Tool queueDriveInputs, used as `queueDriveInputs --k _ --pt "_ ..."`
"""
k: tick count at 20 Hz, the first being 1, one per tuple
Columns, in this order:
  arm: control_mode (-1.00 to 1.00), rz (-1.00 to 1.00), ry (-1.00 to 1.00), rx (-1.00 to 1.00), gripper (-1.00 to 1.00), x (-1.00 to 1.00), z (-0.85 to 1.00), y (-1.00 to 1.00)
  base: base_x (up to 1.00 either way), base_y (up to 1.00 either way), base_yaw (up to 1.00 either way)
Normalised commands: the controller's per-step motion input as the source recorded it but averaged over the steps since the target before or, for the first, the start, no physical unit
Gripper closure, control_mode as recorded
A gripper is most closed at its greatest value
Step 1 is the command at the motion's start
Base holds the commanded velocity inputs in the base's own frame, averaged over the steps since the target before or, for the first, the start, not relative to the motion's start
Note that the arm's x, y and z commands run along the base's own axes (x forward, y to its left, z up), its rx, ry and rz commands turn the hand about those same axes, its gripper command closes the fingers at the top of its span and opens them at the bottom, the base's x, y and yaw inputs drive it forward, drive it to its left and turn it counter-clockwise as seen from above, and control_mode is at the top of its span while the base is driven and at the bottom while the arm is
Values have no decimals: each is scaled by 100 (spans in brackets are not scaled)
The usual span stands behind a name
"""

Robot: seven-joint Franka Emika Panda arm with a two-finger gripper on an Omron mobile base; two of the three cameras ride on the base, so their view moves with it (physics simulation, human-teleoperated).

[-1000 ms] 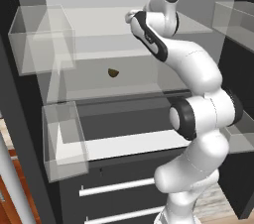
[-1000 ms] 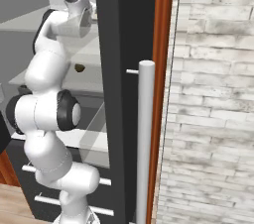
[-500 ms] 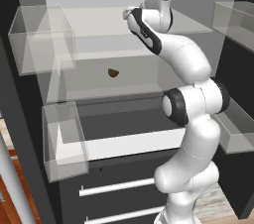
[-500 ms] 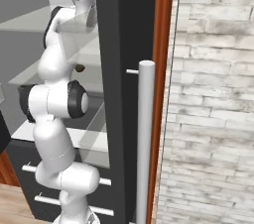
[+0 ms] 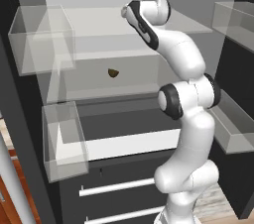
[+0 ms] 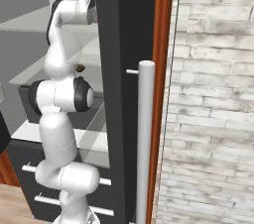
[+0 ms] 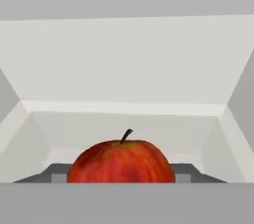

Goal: Pick the apple and kiwi from the fridge and place them inside the tupperware on the counter.

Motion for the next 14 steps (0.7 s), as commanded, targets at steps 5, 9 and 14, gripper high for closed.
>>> queueDriveInputs --k 5,9,14 --pt "-100 -1 3 -9 100 -19 -67 22 0 0 0" --pt "-100 0 -34 -7 100 -87 -35 19 0 0 0" --pt "-100 0 -45 -8 100 -100 -28 39 0 0 0"
